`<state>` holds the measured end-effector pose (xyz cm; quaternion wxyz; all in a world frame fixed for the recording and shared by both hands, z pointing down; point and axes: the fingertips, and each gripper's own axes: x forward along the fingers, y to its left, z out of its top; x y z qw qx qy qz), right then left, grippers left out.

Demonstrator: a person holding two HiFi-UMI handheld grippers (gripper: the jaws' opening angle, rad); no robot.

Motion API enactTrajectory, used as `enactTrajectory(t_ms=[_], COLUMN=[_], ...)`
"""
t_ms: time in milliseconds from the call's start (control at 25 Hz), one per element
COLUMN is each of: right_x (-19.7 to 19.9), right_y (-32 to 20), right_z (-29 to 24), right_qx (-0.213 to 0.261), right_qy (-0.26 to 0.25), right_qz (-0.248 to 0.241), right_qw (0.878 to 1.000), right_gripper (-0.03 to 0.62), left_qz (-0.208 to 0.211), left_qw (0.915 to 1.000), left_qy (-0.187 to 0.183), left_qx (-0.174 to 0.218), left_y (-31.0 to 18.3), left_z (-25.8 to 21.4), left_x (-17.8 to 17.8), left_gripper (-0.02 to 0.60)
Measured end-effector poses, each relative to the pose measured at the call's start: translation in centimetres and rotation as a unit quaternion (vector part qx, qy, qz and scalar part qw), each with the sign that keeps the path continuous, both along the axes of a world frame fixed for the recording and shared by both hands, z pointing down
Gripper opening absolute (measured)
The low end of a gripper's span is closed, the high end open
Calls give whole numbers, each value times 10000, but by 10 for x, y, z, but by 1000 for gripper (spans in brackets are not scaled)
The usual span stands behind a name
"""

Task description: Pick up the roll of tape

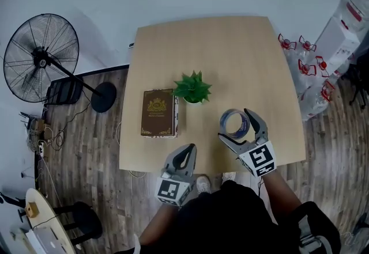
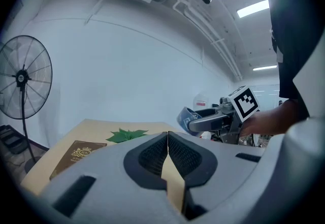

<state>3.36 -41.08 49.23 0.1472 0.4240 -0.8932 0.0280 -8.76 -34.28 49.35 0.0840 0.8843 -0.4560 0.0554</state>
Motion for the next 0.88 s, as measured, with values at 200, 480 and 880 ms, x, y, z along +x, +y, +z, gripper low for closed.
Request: enactTrajectory(t_ms=[200, 480, 880], right_x=[6, 12, 7], right_y=[1, 1, 3], right_z=[-16, -27, -45], right_qx=[192, 303, 590], right_qy=[-84, -79, -181], right_qz=[149, 297, 287], right_qw=[9997, 9991, 9977], right_gripper=[442, 442, 442], left_qz=[88, 82, 95], left_qw=[9999, 9998, 9998], left_qy=[22, 61, 49], left_qx=[96, 147, 153], left_y=[0, -1, 0], left_z=[-5, -10, -8], left_x=[5, 9, 11], left_gripper=[8, 8, 8])
